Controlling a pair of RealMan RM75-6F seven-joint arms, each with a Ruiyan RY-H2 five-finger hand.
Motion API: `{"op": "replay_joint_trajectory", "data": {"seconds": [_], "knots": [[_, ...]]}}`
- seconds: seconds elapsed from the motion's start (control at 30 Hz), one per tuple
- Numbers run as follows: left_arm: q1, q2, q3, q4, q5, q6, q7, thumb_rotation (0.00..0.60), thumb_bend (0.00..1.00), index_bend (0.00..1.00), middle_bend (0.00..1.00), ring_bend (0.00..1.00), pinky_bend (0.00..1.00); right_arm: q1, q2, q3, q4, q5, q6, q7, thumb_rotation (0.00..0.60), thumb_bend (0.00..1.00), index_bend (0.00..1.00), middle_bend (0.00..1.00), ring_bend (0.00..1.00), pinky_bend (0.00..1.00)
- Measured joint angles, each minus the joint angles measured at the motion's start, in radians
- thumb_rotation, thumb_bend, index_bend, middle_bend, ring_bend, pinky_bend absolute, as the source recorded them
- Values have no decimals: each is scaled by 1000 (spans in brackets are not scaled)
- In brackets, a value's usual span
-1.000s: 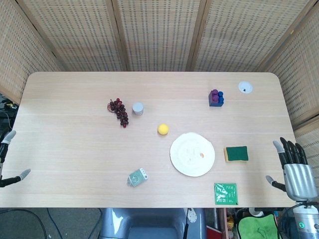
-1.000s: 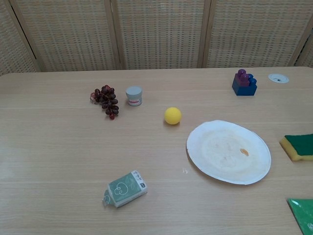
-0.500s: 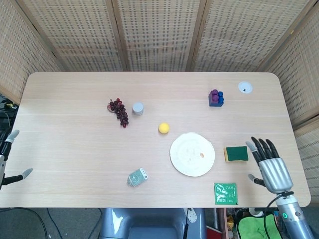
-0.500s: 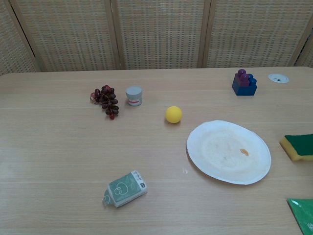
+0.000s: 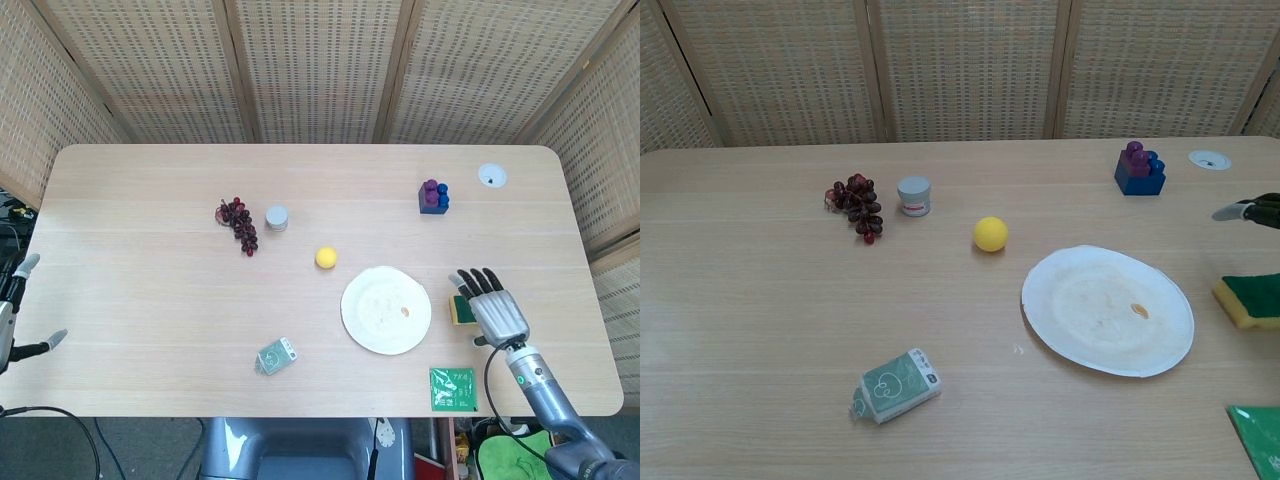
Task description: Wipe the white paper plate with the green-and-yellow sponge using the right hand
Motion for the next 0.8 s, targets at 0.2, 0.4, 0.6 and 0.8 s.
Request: {"op": "replay_joint_trajectory", "data": {"seconds": [0.2, 0.4, 0.6, 0.8], "knots": [[-4, -2, -5, -2, -13, -5, 7, 600, 0, 0, 0, 0, 0, 26, -54, 18, 73, 79, -35, -86, 600, 0, 95, 115, 0, 36], [-5, 4, -5, -4, -17, -10, -7, 600, 0, 0, 0, 0, 0, 41, -84, 6, 109, 102, -66, -110, 600, 7, 112, 137, 0, 153], [-6, 12, -7, -6, -17, -13, -18, 600, 0, 0, 0, 0, 0, 53, -118, -2, 156, 118, -88, -103, 600, 13, 137, 168, 24, 153], [-8, 13, -7, -8, -20, -16, -20, 600, 0, 0, 0, 0, 0, 66, -156, -6, 217, 111, -82, -87, 600, 56, 238, 252, 112, 261]]}}
